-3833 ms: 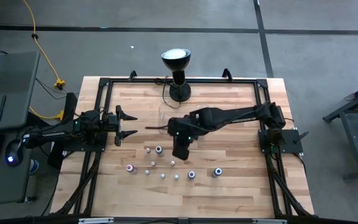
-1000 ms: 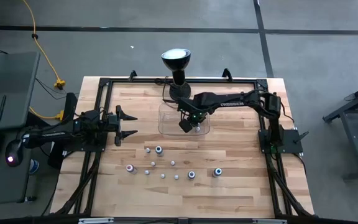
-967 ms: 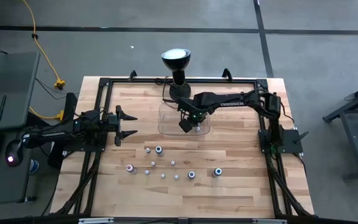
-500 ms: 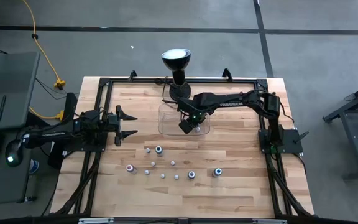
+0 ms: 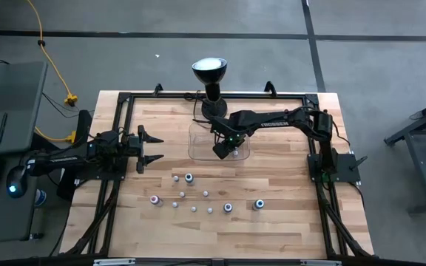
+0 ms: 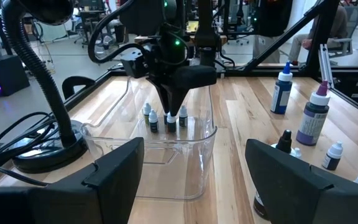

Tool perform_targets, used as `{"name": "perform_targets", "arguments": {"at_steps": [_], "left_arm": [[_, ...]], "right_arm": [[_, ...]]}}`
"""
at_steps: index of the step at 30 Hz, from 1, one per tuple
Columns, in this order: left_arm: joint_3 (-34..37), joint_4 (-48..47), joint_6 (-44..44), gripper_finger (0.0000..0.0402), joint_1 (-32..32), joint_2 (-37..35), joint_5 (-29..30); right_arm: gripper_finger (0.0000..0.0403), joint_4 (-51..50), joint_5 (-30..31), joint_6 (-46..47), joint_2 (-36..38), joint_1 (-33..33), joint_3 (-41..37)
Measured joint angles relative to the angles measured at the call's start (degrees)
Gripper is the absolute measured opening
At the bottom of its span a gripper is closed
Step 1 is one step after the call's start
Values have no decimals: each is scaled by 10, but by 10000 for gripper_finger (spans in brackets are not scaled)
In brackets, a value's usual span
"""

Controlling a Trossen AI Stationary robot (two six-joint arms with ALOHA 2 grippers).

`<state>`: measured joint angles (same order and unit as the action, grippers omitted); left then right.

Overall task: Pick & Place food coloring
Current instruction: Put the green food coloring bottle into the transparent bin, then put the large blue food coloring bottle into the transparent bin

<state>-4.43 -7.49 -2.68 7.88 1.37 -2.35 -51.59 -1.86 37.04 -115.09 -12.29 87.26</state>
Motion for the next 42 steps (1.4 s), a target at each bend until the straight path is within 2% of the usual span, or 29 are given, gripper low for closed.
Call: {"name": "perform_targets", "arguments": {"at_steps": [7, 14, 27, 42], "left_arm": [[0, 0, 0, 278, 0, 0, 0], [0, 0, 0, 278, 0, 0, 0], [0, 0, 0, 278, 0, 0, 0], [0, 0, 0, 278, 0, 0, 0]], "right_arm": [[132, 0, 1, -1, 4, 1, 0], [156, -11, 28, -16, 48, 1, 1], [161, -26, -11, -34, 157, 52, 1], [161, -90, -11, -87, 245, 158, 1]]}}
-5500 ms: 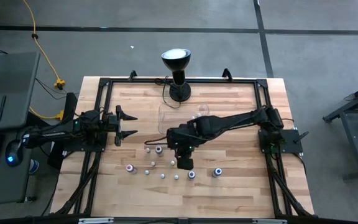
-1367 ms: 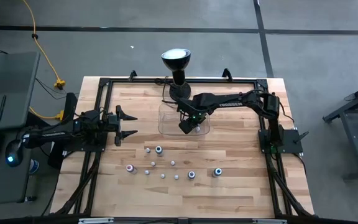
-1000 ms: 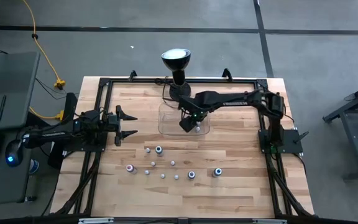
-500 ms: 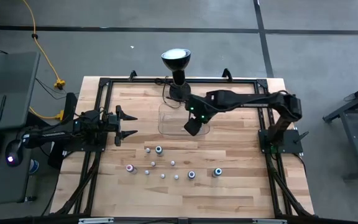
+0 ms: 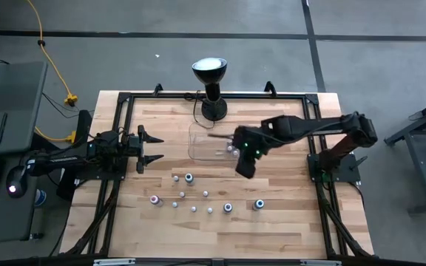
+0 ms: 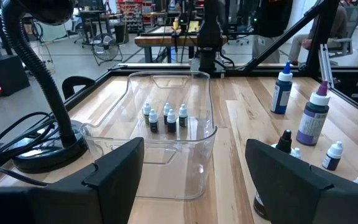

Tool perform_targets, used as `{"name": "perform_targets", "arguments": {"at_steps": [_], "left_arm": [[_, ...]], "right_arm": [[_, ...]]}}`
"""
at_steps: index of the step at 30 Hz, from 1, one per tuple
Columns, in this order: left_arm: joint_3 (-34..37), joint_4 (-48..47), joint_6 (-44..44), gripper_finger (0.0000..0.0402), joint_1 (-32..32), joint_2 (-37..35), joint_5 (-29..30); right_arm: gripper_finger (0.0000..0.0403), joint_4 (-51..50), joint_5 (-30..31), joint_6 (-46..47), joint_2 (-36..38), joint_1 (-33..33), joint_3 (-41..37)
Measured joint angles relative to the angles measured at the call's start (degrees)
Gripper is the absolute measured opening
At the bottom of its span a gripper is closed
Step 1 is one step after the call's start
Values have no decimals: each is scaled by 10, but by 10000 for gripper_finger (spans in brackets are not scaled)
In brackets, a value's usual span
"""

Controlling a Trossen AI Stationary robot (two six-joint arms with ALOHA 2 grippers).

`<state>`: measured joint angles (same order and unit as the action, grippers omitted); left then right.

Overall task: Pick & Place food coloring
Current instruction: Put the large blue food coloring bottle into the transparent bin

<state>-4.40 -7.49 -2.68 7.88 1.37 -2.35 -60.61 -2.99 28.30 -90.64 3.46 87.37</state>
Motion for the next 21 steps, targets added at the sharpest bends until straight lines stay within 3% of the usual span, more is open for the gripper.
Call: {"name": "perform_targets", "arguments": {"at_steps": [5, 15, 21], "left_arm": [[0, 0, 0, 278, 0, 0, 0], [0, 0, 0, 278, 0, 0, 0], [0, 0, 0, 278, 0, 0, 0]], "right_arm": [[161, -68, 6, 2, 11, 44, 0], [161, -161, 85, 23, 36, 141, -1], [161, -185, 64, 91, 37, 183, -2]]}}
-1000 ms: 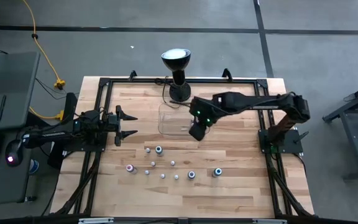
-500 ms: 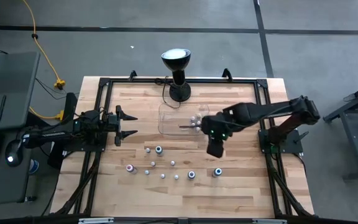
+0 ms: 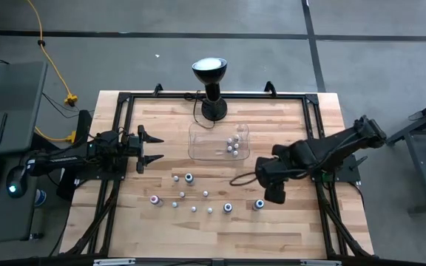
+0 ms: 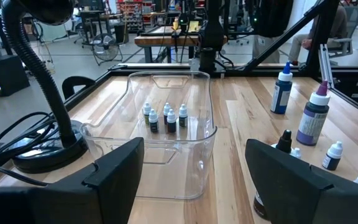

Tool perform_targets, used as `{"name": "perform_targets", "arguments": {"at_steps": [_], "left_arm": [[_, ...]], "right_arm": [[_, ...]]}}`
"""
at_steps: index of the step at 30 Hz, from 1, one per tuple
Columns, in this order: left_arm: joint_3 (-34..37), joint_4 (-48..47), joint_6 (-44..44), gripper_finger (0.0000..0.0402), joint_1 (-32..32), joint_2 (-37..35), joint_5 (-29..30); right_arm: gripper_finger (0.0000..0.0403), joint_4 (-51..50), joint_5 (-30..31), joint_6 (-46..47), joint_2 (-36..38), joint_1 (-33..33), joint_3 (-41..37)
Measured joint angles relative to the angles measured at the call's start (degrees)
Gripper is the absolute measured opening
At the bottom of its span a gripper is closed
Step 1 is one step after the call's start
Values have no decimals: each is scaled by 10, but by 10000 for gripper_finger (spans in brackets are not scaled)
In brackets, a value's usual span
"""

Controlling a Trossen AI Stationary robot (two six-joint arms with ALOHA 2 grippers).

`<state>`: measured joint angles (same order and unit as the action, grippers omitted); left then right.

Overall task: Pick & Place food coloring
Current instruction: Put the large blue food coloring bottle into the transparent bin

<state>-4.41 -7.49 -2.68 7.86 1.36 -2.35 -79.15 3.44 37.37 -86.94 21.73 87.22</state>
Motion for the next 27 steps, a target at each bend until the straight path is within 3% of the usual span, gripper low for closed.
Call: {"name": "perform_targets", "arguments": {"at_steps": [8, 11, 16, 19, 27], "left_arm": [[0, 0, 0, 278, 0, 0, 0], [0, 0, 0, 278, 0, 0, 0], [0, 0, 0, 278, 0, 0, 0], [0, 0, 0, 278, 0, 0, 0], [0, 0, 0, 278, 0, 0, 0]], "right_arm": [[161, -27, -26, 14, -1, 17, -3], [161, -6, -45, 14, 8, 17, -42], [161, 118, -102, 23, 46, 17, -160], [161, 181, -102, 25, 67, 17, -222], [161, 366, -95, -102, 85, 36, -315]]}}
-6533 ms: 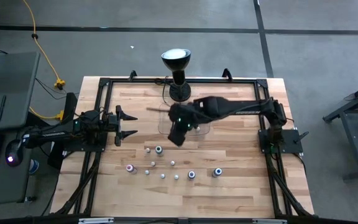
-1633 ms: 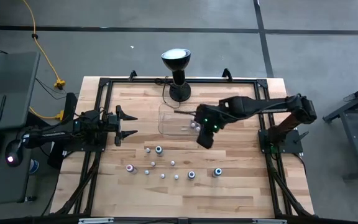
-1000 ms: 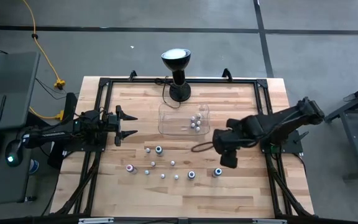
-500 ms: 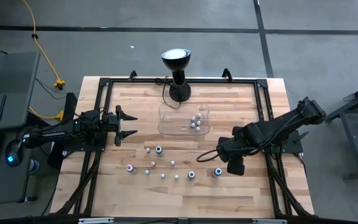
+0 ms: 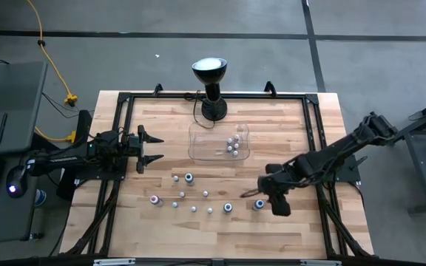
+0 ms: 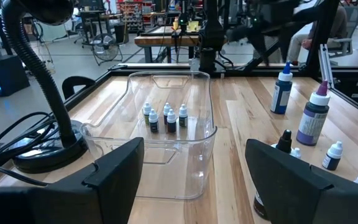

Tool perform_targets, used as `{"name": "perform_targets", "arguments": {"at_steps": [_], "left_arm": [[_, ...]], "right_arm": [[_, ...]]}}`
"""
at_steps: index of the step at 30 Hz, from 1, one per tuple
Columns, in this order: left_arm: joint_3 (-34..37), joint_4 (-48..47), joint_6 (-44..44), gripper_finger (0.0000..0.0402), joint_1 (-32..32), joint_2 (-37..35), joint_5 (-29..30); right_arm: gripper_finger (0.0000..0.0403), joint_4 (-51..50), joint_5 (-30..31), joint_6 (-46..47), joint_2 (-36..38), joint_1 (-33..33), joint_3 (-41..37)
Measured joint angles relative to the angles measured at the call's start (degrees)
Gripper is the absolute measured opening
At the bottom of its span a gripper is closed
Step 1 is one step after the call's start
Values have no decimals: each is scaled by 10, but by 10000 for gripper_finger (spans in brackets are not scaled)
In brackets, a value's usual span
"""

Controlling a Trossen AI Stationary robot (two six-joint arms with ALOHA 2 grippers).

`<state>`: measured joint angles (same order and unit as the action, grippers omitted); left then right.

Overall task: Pick & Place food coloring
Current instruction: Put the large blue food coloring bottle into the transparent bin

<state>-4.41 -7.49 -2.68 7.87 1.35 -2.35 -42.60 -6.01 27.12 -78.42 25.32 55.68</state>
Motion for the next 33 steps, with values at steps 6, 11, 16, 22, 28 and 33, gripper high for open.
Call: {"name": "perform_targets", "arguments": {"at_steps": [6, 11, 16, 22, 28, 33], "left_arm": [[0, 0, 0, 278, 0, 0, 0], [0, 0, 0, 278, 0, 0, 0], [0, 0, 0, 278, 0, 0, 0], [0, 0, 0, 278, 0, 0, 0], [0, 0, 0, 278, 0, 0, 0], [0, 0, 0, 278, 0, 0, 0]], "right_arm": [[161, 14, -10, -35, -5, 11, -3], [183, 14, -13, -49, -5, 11, -3], [225, 36, -21, -58, -5, 5, -3], [257, 11, -17, -98, -23, -2, 29], [259, -50, 9, -165, -78, -1, 89], [259, -54, 7, -182, -119, 15, 98]]}}
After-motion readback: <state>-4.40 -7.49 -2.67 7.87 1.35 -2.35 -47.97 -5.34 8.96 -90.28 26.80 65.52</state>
